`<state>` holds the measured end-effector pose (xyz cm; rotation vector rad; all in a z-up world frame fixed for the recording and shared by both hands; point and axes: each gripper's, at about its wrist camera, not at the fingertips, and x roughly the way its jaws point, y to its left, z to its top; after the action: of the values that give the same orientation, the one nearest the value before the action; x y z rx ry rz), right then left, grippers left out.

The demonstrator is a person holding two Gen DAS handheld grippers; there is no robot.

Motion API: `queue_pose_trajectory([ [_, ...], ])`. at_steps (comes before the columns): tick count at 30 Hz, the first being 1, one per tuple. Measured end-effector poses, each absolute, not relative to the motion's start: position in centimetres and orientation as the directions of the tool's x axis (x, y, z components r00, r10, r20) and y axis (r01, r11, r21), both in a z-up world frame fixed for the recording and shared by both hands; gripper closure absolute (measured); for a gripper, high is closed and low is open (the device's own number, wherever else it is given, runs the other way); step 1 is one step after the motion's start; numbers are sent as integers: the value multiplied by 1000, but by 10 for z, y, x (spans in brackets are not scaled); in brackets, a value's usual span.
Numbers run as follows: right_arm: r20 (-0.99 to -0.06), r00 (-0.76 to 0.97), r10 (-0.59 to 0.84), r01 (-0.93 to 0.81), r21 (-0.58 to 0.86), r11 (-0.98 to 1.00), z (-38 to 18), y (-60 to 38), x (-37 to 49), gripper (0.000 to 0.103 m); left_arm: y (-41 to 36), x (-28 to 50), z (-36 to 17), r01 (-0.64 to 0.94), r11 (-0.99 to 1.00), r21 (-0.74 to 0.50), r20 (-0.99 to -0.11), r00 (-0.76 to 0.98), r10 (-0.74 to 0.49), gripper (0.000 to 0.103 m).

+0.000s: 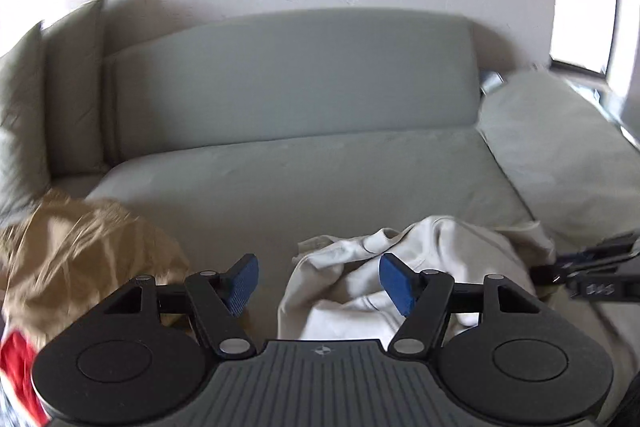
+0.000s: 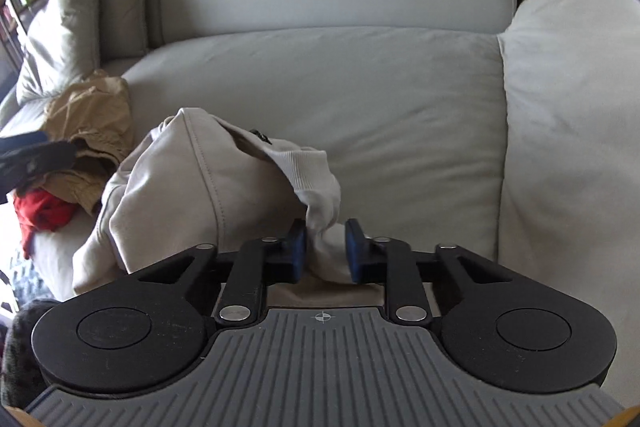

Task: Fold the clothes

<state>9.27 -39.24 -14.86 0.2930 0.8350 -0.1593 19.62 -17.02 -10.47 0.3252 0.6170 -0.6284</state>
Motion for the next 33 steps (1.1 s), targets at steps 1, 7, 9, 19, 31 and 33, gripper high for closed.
queue_pose_trajectory([
  [1,-748,663,-30,250,184,951,-149,-392,92,81,-176,203,-109,665,734,137,-632,629,-452,39],
  [7,-751,660,2,242,215,946,-151,-399,97,81,-211,225,-139,774,526,352,-679,598,-426,39],
  [9,-753,658,9,245,225,943,-151,-401,99,81,-218,230,-150,788,470,397,-694,593,-409,39],
  [19,-764,645,9,204,184,962,-164,-402,111,90,-226,257,-178,835,410,368,-763,523,-380,99],
  [31,-587,803,-100,339,312,888,-77,-412,53,102,-139,184,-31,699,681,217,-518,674,-527,100],
  [33,-495,862,-111,322,366,873,-37,-412,36,102,-121,160,13,671,712,210,-413,720,-557,100],
])
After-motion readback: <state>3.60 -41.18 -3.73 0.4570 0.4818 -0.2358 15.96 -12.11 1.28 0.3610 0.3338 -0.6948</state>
